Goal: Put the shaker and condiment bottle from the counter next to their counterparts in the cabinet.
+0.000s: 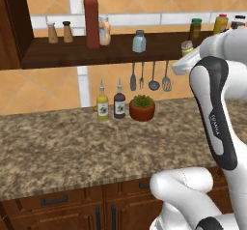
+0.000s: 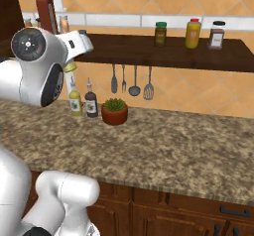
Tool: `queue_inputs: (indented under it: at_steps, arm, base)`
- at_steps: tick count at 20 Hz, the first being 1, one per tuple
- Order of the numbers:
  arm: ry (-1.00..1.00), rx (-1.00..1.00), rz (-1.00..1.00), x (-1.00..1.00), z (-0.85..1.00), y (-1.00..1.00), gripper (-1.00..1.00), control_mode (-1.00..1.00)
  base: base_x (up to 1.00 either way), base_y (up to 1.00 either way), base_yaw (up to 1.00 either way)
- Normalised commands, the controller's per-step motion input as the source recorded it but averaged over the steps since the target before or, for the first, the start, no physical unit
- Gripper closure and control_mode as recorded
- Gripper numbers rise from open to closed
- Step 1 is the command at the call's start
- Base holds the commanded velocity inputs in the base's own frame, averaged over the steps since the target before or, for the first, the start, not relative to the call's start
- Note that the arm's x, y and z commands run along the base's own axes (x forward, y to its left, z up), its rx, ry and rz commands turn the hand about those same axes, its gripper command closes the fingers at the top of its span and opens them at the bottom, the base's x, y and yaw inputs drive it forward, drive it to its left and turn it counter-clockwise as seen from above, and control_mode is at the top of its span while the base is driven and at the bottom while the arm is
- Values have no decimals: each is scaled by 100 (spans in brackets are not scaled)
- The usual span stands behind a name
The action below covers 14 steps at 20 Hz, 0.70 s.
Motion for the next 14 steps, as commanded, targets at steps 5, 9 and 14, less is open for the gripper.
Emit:
queue_inputs:
  at_steps: [5,9,14]
  arm:
    - [2,0,0,21,53,0,100,-100]
    - [0,8,0,49,5,0,100,-100]
    - [-3,29,0,54,0,-1,100,-100]
  base:
    - [0,0,0]
    - [0,0,0]
    - [0,0,0]
